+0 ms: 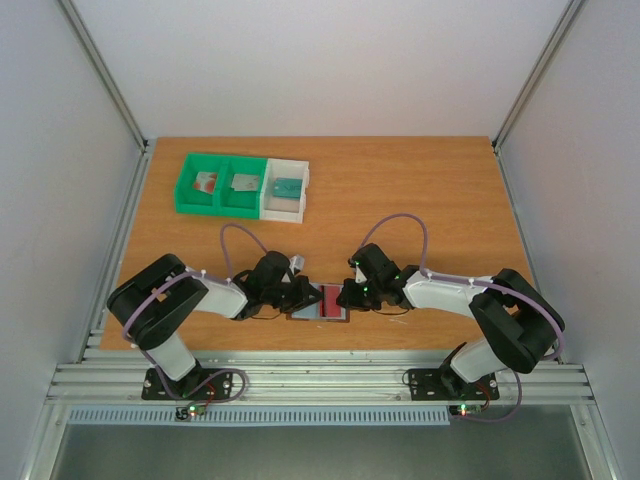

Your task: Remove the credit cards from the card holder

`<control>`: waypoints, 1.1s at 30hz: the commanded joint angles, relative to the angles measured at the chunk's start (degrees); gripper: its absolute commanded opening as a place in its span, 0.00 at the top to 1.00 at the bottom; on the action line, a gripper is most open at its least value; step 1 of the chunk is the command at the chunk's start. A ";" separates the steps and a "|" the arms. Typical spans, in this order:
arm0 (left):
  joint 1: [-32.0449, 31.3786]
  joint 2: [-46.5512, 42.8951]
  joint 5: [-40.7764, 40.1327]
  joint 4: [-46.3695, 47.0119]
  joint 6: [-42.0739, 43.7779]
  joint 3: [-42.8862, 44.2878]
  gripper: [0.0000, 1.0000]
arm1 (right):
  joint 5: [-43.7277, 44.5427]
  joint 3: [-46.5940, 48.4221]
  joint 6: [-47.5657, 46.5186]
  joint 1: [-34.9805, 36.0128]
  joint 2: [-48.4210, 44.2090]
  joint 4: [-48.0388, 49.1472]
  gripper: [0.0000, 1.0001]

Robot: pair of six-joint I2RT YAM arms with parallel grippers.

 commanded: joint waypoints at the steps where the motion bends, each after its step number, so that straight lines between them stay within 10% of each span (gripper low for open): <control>1: -0.24 0.26 -1.76 0.22 1.52 -0.62 1.00 | 1.92 -1.48 -0.33 0.29 1.08 -1.08 0.87; 33: 1.87 -5.11 -0.12 -0.83 3.60 -2.90 1.00 | 2.40 -1.10 -0.51 0.36 1.17 -1.62 0.89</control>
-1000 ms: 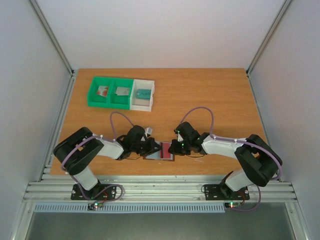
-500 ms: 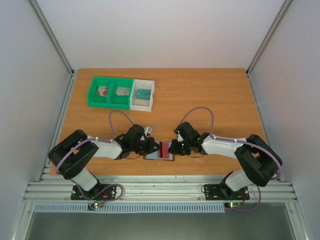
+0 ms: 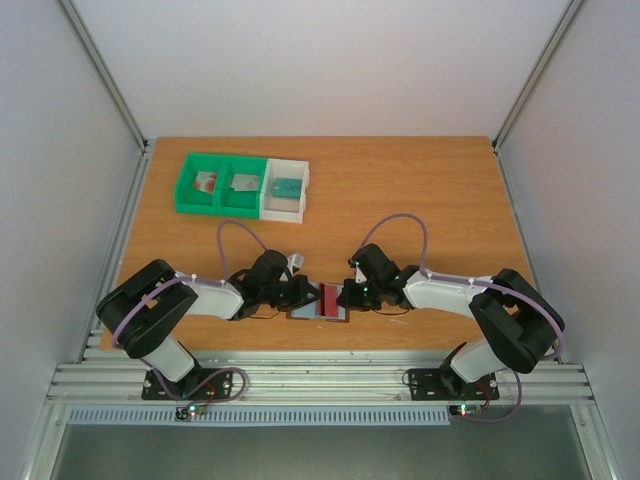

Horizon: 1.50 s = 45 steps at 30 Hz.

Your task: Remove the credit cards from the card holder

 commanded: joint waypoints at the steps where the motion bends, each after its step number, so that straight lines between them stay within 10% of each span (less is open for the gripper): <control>1: 1.03 -1.37 -0.69 1.28 0.21 -2.51 1.00 | 2.15 -1.08 -0.43 0.32 1.29 -1.51 0.89; 29: 3.75 -25.15 -9.39 -17.03 4.00 -7.17 1.00 | 0.26 0.77 -2.44 0.32 -4.09 -2.53 0.86; 45: 5.58 -40.45 -8.09 -30.02 5.90 -4.55 1.00 | 0.75 6.17 -22.29 2.79 -18.67 4.30 0.80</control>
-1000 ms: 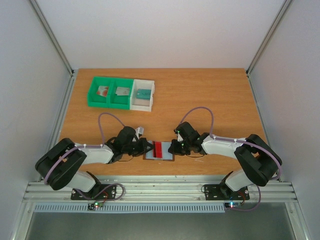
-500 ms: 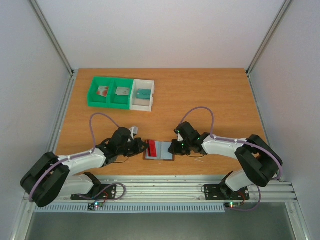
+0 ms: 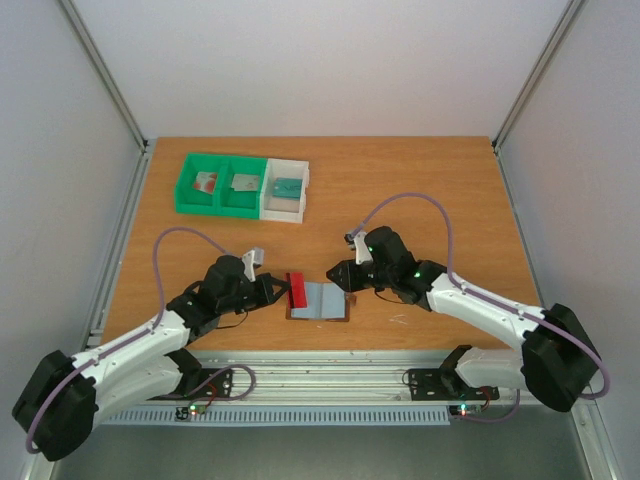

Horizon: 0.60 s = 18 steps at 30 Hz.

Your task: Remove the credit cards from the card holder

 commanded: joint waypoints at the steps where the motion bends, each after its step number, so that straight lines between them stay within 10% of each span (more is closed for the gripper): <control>1: 1.14 -3.61 0.51 -7.11 1.16 2.72 1.00 | 2.78 1.08 -14.95 3.80 -5.85 5.69 0.80; 8: 1.95 -10.03 0.01 -15.46 0.47 6.43 0.99 | 13.64 -8.11 -47.76 17.94 -15.27 19.20 0.78; 18: 2.23 -15.48 2.43 -19.37 -6.45 10.23 1.00 | 24.21 -9.83 -66.80 25.14 -13.88 25.13 0.67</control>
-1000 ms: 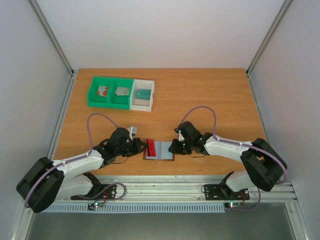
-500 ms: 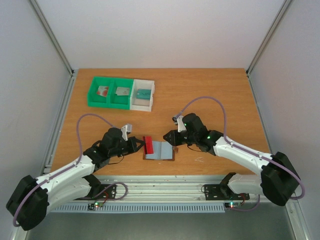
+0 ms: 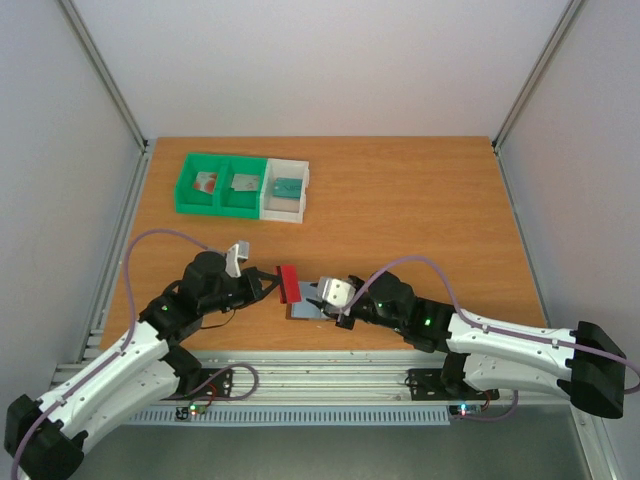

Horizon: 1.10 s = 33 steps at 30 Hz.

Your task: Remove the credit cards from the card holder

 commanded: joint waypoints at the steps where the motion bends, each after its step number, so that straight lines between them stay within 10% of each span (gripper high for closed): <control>1: 0.33 -2.19 0.98 -2.92 -3.71 3.43 1.00 | 8.03 0.49 -14.12 3.89 1.63 6.42 0.64; 10: 0.33 -3.63 -1.40 -8.16 -6.94 7.18 0.99 | 14.88 -2.75 -25.81 8.03 8.22 20.88 0.41; 33: 0.34 -5.05 0.52 -7.36 -12.80 7.87 1.00 | 26.50 -5.01 -40.58 13.23 22.92 48.08 0.48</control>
